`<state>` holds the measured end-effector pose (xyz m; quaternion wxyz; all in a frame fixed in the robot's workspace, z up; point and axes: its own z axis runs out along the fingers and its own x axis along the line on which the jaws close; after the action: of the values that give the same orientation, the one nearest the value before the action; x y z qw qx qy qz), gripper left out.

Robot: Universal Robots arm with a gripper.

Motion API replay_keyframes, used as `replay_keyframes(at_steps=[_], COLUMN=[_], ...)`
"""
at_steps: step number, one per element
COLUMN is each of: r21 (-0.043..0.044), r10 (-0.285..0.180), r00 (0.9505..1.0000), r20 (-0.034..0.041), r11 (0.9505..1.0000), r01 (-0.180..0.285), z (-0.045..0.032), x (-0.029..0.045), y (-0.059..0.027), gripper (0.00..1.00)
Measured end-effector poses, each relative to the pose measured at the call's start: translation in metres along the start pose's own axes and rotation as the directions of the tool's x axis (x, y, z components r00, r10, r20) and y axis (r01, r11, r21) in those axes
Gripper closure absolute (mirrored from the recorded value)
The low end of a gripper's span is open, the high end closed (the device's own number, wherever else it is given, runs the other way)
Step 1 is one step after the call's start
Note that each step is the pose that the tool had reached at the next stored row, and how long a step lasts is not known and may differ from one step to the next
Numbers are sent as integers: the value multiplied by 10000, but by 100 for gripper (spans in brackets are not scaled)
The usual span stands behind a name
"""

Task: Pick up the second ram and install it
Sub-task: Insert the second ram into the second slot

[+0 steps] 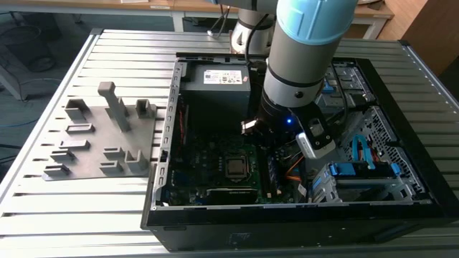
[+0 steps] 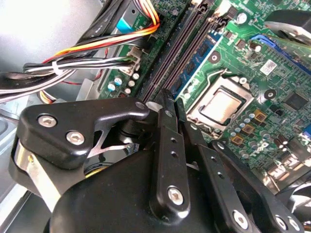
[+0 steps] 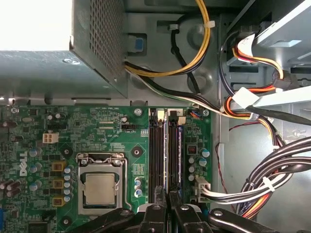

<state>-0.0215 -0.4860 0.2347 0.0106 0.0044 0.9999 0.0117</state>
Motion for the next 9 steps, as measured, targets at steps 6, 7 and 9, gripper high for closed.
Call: replay_keyframes(at_steps=[6,7,9], r21=[-1,0,-2], r10=[0,1,1], r00=[10000,10000,10000], r20=[0,0,1], r11=[10000,10000,10000], r01=[0,-1,-1], z=[34,43,61], x=[1,1,1], y=[-1,-1,-1], gripper=[86,86,86])
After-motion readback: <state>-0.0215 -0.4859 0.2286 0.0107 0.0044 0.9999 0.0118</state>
